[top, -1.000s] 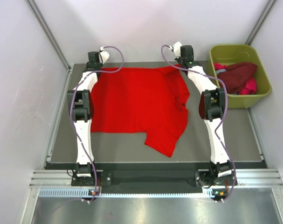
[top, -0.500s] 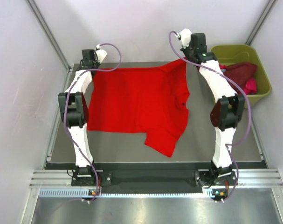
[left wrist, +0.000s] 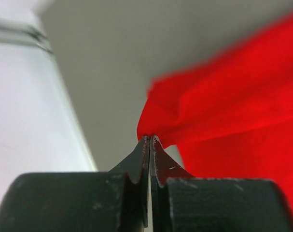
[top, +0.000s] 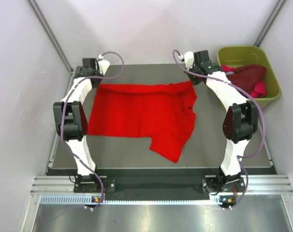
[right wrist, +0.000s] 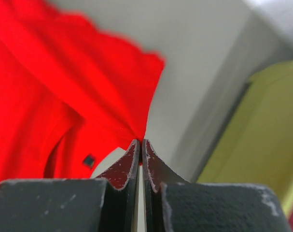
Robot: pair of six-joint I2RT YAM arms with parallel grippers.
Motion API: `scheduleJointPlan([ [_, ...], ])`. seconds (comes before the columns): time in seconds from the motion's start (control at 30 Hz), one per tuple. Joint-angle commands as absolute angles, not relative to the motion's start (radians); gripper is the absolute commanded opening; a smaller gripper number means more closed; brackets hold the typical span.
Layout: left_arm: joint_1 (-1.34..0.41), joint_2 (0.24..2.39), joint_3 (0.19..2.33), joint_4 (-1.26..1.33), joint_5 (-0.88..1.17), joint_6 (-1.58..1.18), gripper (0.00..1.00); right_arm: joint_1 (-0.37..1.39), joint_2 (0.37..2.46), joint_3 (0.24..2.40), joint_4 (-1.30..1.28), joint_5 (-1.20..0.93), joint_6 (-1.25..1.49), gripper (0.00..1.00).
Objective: Fold and stack the t-shirts
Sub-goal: Fold the tshirt
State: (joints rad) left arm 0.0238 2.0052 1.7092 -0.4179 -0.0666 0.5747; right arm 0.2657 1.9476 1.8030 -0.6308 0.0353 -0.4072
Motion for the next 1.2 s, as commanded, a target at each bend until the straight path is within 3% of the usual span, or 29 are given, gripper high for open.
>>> scheduleJointPlan([
  [0.0, 0.029, 1.928, 1.642, -0.449, -0.048, 0.554, 0.0, 0.275, 1.899, 1.778, -0.652, 0.008, -0.382, 0.0],
  [0.37, 0.06, 1.904, 1.608, -0.445, -0.051, 0.541, 0.0, 0.282, 1.786, 1.758, -0.722, -0.032, -0.364, 0.0],
  [0.57, 0.06, 1.919, 1.598, -0.472, -0.037, 0.528, 0.0, 0.307, 1.746, 1.638, -0.724, -0.066, -0.342, 0.0],
  [1.17, 0.058, 1.847, 1.419, -0.519, -0.032, 0.5, 0.0, 0.319, 1.738, 1.516, -0.71, -0.072, -0.344, 0.0],
])
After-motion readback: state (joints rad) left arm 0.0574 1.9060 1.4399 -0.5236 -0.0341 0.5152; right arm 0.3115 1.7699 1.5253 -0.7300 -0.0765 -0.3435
